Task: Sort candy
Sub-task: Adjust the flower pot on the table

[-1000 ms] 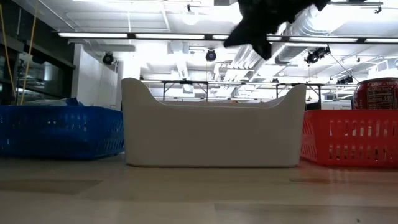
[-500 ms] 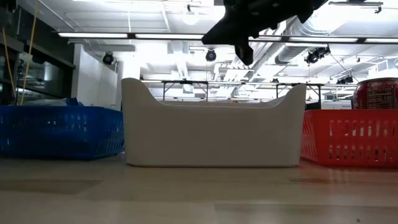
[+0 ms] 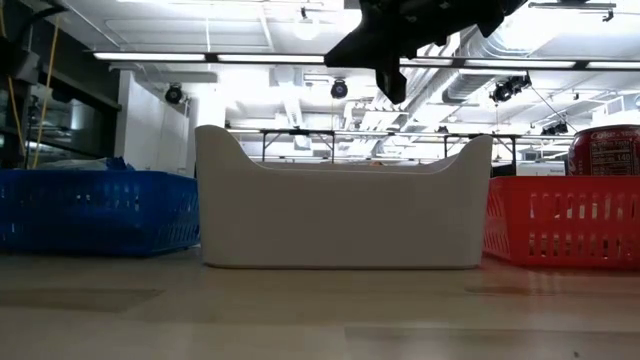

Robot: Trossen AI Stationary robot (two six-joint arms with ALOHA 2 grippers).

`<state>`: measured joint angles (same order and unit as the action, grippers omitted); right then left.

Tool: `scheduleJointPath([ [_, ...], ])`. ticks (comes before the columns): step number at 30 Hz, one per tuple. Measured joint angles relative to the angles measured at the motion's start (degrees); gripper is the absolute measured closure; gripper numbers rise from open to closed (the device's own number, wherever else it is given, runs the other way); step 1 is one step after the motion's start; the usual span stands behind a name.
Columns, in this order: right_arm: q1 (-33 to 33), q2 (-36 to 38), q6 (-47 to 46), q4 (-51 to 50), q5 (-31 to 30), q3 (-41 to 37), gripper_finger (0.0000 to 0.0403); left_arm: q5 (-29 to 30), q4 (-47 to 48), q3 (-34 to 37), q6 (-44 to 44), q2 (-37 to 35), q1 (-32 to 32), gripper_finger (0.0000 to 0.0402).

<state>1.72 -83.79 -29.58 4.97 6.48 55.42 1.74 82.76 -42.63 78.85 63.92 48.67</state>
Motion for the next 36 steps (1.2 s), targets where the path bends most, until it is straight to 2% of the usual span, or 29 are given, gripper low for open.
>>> scheduleJointPath([
  [8, -0.4, 0.0, 0.1, 0.0, 0.8, 0.0, 0.0403, -3.2, -4.7, -0.7, -2.7, 7.1, -4.3, 0.0401],
  [13, -1.1, 0.0, 1.3, 0.0, 0.9, 0.0, 0.0402, -0.7, -14.0, -4.3, -2.5, 9.8, -4.9, 0.0401],
  [18, -1.4, 0.0, 1.5, 0.1, 0.9, 0.0, 0.0402, 0.0, -24.5, -4.8, -0.5, 11.6, -4.9, 0.0401],
  [22, -1.5, 0.0, 1.4, 0.1, 0.9, 0.0, 0.0402, -0.2, -20.5, -5.3, 0.4, 12.1, -4.9, 0.0401],
  [27, -1.5, 0.0, 1.3, 0.2, 0.9, 0.0, 0.0402, 1.6, -7.1, -12.2, 0.0, 8.7, -4.9, 0.0401],
  [29, -1.5, 0.0, 1.0, 0.8, 1.2, 0.0, 0.0402, 3.1, -6.6, -15.1, -0.1, 6.7, -4.8, 0.0401],
  [31, -1.5, 0.0, -0.3, 2.5, 4.3, 0.0, 0.0402, 4.5, -12.0, -17.0, -2.0, 4.7, -4.4, 0.0401],
  [34, -1.6, -1.2, -1.6, 5.2, 12.2, 0.1, 0.0403, 7.4, -29.3, -17.3, -9.5, 1.9, -2.6, 0.0401],
  [36, -2.2, -2.4, -3.0, 6.4, 14.1, 0.1, 0.0403, 10.1, -36.3, -17.4, -11.9, 1.3, -0.8, 0.0401],
])
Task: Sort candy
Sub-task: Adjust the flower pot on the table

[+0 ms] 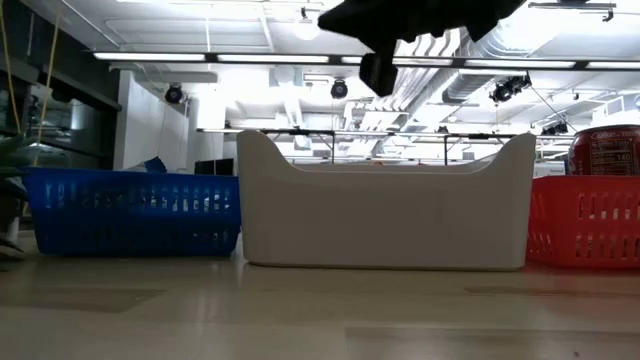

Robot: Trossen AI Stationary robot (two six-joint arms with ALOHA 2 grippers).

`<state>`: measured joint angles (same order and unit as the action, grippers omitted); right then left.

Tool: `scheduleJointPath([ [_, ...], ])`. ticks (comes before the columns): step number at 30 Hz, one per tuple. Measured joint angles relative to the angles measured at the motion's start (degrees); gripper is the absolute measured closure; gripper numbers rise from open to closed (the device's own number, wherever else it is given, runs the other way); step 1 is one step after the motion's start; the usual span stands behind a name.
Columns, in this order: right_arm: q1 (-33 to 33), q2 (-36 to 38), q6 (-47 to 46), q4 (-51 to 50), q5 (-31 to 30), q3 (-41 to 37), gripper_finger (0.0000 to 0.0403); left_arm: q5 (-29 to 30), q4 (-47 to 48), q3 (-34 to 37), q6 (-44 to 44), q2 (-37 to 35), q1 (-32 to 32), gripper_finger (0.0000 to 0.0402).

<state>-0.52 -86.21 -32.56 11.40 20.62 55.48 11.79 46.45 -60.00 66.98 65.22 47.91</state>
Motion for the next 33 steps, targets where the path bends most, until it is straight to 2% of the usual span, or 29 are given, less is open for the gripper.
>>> scheduleJointPath([
  [3, -1.7, -2.3, 0.0, 0.6, 0.0, 0.6, 0.0403, 1.0, 3.6, 0.3, 3.6, 1.2, 2.2, 0.0401],
  [7, -4.9, -8.4, 2.2, -0.1, 0.0, 6.2, 0.0403, 3.8, 7.3, 0.3, 5.2, 4.5, 4.8, 0.0401],
  [10, -7.1, -14.0, 6.6, -4.2, -2.2, 13.1, 0.0403, 5.3, 5.8, 0.3, 1.0, 6.8, 5.4, 0.0401],
  [16, -9.8, -26.3, 14.8, -14.7, -5.8, 28.7, 0.0403, 5.1, 9.3, 0.3, -6.8, 9.3, 5.7, 0.0401],
  [22, -11.4, -36.9, 16.4, -20.4, -4.3, 42.9, 0.0403, 7.4, 19.2, 0.3, -1.2, 7.8, 10.9, 0.0401],
  [25, -12.3, -41.1, 16.6, -26.8, -2.9, 49.6, 0.0403, 5.7, 19.6, 0.5, 0.3, 7.7, 14.7, 0.0401],
  [28, -13.4, -44.7, 18.9, -32.4, -1.3, 55.3, 0.0403, -0.2, 16.9, 3.5, 3.2, 7.9, 17.0, 0.0401],
  [30, -13.8, -46.6, 20.1, -33.2, -0.4, 58.2, 0.0403, -3.3, 15.2, 5.6, 6.3, 8.6, 17.7, 0.0401],
  [33, -14.3, -48.7, 22.4, -33.2, -0.1, 61.0, 0.0403, -4.0, 13.8, 7.7, 9.9, 9.5, 18.2, 0.0401],
])
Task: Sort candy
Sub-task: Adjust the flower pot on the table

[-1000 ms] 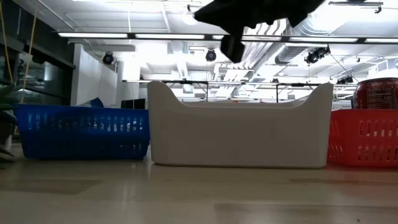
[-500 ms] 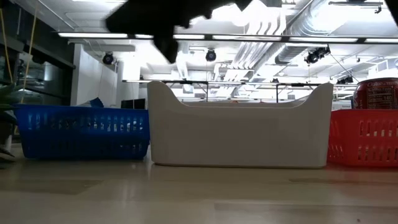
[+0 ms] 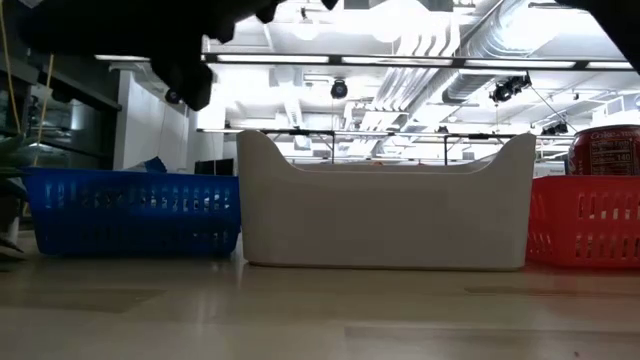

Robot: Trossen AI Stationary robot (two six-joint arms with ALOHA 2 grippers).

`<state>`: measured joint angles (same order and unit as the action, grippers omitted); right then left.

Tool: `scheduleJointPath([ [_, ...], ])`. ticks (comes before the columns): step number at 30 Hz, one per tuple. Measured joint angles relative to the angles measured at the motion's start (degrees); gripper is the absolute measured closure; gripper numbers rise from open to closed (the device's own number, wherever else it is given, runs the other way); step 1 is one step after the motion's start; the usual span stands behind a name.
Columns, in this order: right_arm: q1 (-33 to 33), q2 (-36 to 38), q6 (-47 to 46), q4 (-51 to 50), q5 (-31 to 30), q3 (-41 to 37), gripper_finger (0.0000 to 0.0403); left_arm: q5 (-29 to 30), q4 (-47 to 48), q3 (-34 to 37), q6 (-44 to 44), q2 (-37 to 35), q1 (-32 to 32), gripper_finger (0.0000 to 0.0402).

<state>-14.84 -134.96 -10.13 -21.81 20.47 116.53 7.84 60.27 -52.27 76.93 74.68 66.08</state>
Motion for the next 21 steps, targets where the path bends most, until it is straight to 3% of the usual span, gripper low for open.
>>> scheduleJointPath([
  [6, -0.5, -2.6, 4.0, 1.5, -4.5, 2.3, 0.0403, -2.0, -4.3, 2.4, 0.1, 4.0, -0.1, 0.0401],
  [10, -1.6, -3.2, 1.9, 4.6, -12.5, 2.4, 0.0403, -2.5, -8.8, 3.6, 0.9, 6.7, -0.2, 0.0401],
  [16, -2.2, -5.0, -2.9, 7.5, -17.5, 2.4, 0.0403, 4.6, -11.6, 3.7, 5.4, 10.1, -0.3, 0.0401],
  [21, -3.3, -7.0, -6.4, 11.6, -23.6, 2.4, 0.0403, 6.2, -12.6, 3.7, 5.4, 11.9, -0.9, 0.0401],
])
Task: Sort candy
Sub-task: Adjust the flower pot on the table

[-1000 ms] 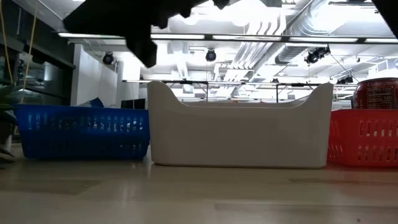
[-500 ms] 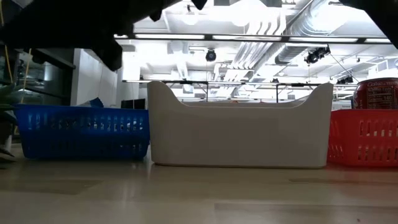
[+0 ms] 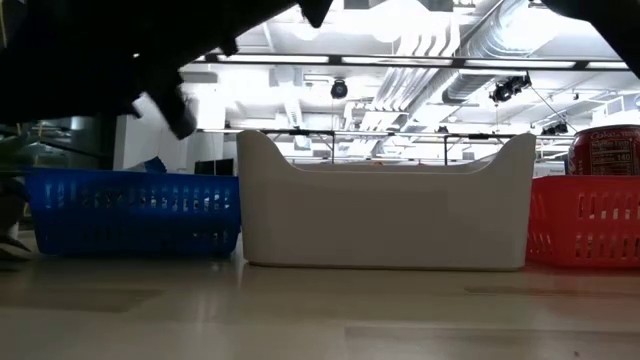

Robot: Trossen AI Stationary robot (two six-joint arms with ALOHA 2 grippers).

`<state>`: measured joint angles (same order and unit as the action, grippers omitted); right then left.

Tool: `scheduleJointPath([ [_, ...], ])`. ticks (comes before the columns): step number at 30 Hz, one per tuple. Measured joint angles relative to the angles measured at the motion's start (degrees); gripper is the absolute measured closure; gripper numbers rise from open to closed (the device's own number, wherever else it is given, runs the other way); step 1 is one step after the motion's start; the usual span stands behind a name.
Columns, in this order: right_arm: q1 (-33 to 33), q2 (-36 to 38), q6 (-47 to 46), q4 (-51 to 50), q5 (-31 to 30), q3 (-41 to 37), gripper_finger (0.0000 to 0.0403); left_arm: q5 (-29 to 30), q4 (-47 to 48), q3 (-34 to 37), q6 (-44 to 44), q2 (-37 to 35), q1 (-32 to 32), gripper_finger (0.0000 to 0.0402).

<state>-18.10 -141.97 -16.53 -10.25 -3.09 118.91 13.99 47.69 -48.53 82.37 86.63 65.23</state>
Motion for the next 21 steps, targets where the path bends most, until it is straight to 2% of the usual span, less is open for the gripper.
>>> scheduleJointPath([
  [6, -0.8, -2.2, -2.4, 4.5, -3.6, 0.0, 0.0403, 3.9, -0.1, 0.0, -1.1, 0.2, 0.0, 0.0401],
  [12, -0.6, -2.3, -3.0, 7.5, -6.0, 0.0, 0.0403, 9.6, -2.7, 0.0, -6.0, 0.2, -0.5, 0.0401],
  [18, -0.7, -2.3, -2.5, 8.1, -5.5, 1.4, 0.0403, 10.0, -4.1, 0.0, -10.0, 0.3, -2.4, 0.0401],
  [21, -0.6, -2.3, -1.0, 8.6, -5.3, 3.5, 0.0403, 9.8, -2.4, 0.0, -9.2, 0.3, -2.6, 0.0401],
])
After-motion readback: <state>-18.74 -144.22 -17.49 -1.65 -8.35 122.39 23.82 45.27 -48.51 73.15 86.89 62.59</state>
